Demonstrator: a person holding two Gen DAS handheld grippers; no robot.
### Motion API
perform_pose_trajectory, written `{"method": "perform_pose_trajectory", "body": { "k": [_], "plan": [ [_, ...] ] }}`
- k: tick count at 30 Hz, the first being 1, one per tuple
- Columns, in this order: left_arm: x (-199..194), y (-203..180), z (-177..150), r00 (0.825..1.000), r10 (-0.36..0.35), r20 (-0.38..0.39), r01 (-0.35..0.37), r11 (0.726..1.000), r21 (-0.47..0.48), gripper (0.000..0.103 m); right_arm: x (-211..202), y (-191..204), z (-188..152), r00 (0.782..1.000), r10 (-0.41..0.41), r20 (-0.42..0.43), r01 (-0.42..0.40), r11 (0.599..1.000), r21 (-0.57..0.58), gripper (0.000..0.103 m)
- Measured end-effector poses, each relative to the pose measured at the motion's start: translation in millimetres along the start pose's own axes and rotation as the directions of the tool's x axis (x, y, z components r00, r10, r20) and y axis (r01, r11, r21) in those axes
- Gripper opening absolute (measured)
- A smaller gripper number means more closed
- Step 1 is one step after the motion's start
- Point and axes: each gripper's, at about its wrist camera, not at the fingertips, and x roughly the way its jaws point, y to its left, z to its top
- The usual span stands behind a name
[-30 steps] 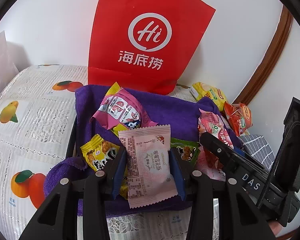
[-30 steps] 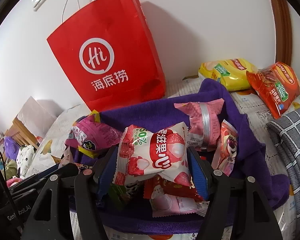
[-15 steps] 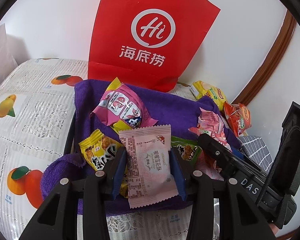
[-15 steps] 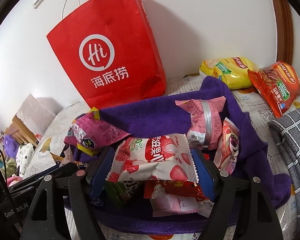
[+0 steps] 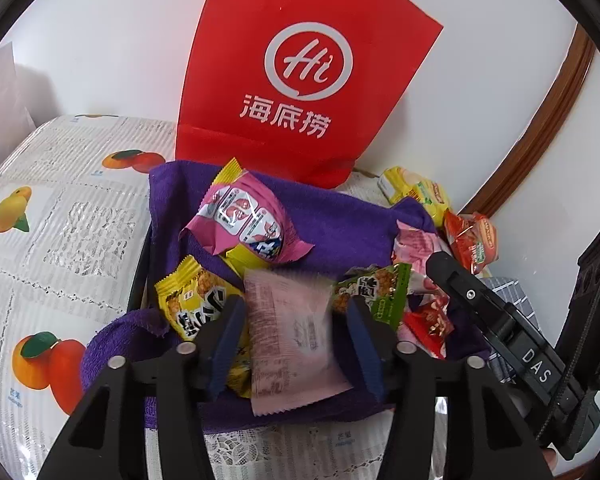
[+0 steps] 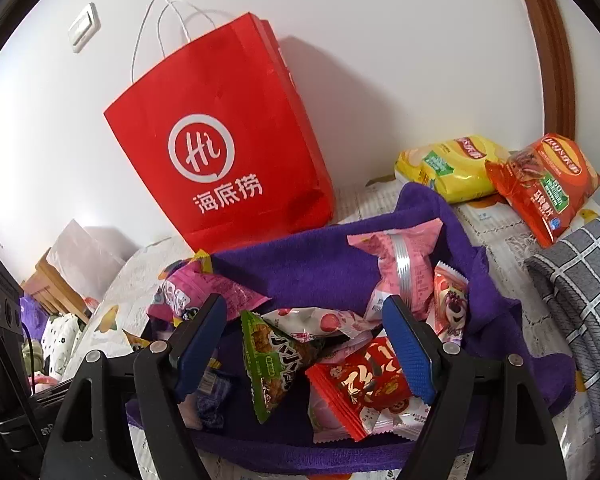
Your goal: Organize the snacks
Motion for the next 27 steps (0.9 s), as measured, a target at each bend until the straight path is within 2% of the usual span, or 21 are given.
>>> {"method": "perform_pose_trajectory", "body": {
  "k": [8,12,18,23,25,27],
  "plan": [
    [-19,-2,2,0.995,-0.031,0.093,0.031,1.0,0.006,0.07,-8,-9,4,0.999,0.004,0.032,-0.006,0.999,0.045,0.08],
    [-23,-1,4,0.993,-0.018,0.113,0.019,1.0,-0.008,0.071,-11,-8,6,1.0,-0.01,0.012,0.009,1.0,0.028,0.08],
    [-22,1,6,0.995,-0.001,0.103,0.003,1.0,-0.023,0.071,-24,-5,3,0.999,-0.019,0.032,0.018,0.999,0.028,0.08],
    [-28,-2,6,0.993,0.022,0.114,-0.021,1.0,-0.004,0.071,-30,-4,-1,0.999,-0.016,-0.039,0.019,0.998,0.062,0.08],
    [-33,-4,5,0.991,0.026,0.129,-0.027,1.0,0.007,0.071,-35,-4,-7,0.997,0.029,-0.075,-0.023,0.996,0.087,0.08],
    [-38,-8,4,0.989,0.035,0.144,-0.039,0.999,0.025,0.071,-41,-3,-14,0.996,0.016,-0.087,-0.007,0.995,0.096,0.08]
  ]
}}
